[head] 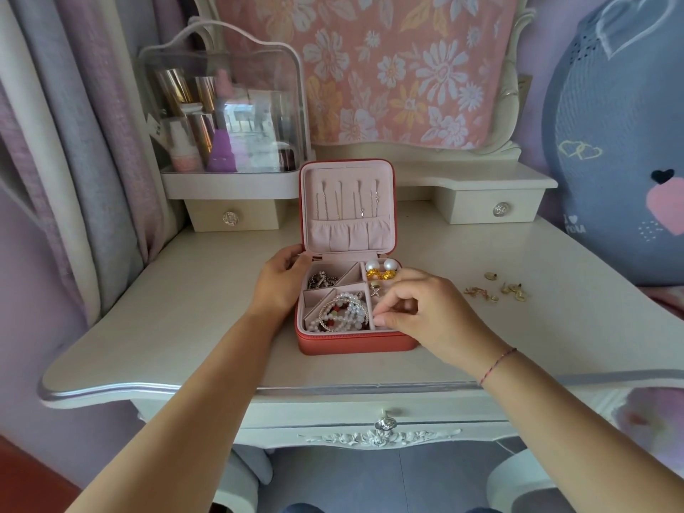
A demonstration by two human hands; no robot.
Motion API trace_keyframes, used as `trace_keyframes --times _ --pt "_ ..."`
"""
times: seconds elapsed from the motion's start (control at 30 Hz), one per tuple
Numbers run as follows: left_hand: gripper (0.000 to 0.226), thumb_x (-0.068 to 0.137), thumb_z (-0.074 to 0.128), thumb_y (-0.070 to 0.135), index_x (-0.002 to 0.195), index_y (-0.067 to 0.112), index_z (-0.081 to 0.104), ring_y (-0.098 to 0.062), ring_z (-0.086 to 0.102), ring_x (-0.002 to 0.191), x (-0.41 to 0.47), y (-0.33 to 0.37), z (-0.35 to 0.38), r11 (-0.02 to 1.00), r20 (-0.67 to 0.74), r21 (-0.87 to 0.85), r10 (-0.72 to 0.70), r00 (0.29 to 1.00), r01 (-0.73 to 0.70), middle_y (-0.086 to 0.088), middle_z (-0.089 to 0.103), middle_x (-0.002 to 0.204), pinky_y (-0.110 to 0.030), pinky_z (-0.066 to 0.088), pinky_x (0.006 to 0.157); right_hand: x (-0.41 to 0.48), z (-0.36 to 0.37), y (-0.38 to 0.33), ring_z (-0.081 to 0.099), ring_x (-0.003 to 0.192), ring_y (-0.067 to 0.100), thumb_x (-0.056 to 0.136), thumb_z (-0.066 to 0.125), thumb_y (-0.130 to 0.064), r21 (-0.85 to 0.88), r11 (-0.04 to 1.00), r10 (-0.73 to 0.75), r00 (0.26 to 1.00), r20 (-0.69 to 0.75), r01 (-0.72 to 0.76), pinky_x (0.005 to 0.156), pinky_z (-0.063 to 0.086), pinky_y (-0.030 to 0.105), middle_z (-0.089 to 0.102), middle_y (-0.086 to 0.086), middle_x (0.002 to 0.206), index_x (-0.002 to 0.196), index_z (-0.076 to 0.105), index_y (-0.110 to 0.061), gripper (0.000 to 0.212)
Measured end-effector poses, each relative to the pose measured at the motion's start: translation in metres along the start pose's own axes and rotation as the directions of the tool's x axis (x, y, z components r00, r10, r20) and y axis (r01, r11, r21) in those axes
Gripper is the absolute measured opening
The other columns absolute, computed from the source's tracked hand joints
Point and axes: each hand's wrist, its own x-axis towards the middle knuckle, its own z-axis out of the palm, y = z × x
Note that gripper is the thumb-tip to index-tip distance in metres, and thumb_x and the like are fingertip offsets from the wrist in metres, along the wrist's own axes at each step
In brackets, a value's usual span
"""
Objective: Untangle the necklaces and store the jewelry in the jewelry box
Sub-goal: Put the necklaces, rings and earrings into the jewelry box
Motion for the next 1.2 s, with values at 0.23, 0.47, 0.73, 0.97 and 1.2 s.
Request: trace_keyframes --times 0.23,0.47,0.73,0.97,1.2 --pt "0.017 0.096 0.056 0.021 0.108 0.019 0.069 -0.021 0.068 0.099 0.001 -0.001 0.000 1.000 -0.011 -0.007 0.004 1.000 -0.004 0.002 0.074 0.099 -0.045 0.050 0.098 -0.002 -0.011 0.004 0.060 0.094 0.006 0.079 0.077 -0.018 0.060 0.995 0.075 0.994 0.085 -0.080 0.083 0.045 0.022 0.067 -0.009 0.094 0.078 0.076 -0.029 0.010" --pt "0.019 0.096 0.056 0.021 0.109 0.018 0.069 -0.018 0.068 0.099 0.000 0.000 0.001 1.000 -0.009 0.001 0.004 1.000 -0.004 0.002 0.074 0.101 -0.045 0.050 0.098 0.001 -0.010 0.008 0.046 0.065 -0.001 0.077 0.078 -0.017 -0.004 0.993 0.120 0.990 0.072 -0.120 0.063 0.038 0.010 0.052 -0.011 0.083 0.078 0.074 -0.024 0.009" --pt "0.015 0.096 0.056 0.022 0.103 0.024 0.069 -0.020 0.068 0.099 0.001 -0.001 0.000 1.000 -0.007 0.007 0.005 1.000 -0.004 0.002 0.074 0.099 -0.045 0.050 0.098 -0.004 -0.013 0.016 0.049 0.069 0.000 0.079 0.077 -0.020 0.068 0.991 0.117 0.993 -0.019 -0.115 0.065 0.037 0.012 0.056 -0.009 0.081 0.081 0.074 -0.027 0.008" --pt "0.015 0.097 0.056 0.021 0.099 0.026 0.069 -0.018 0.068 0.100 0.001 -0.001 0.001 1.000 -0.010 0.004 0.013 1.000 -0.013 0.005 0.073 0.098 -0.043 0.050 0.099 0.000 -0.070 0.074 0.053 0.062 0.000 0.082 0.072 -0.009 0.069 0.974 0.227 0.917 -0.328 -0.217 0.063 0.042 0.011 0.065 0.002 0.081 0.080 0.072 -0.024 0.015" --pt "0.018 0.096 0.056 0.025 0.089 0.034 0.071 -0.021 0.068 0.101 0.003 -0.003 0.000 1.000 -0.014 0.016 0.016 1.000 -0.016 0.004 0.074 0.099 -0.047 0.050 0.099 -0.001 -0.111 0.125 0.063 0.094 0.016 0.090 0.062 -0.009 0.069 0.929 0.363 0.857 -0.367 -0.364 0.071 0.043 0.007 0.071 0.000 0.092 0.091 0.074 -0.017 0.014"
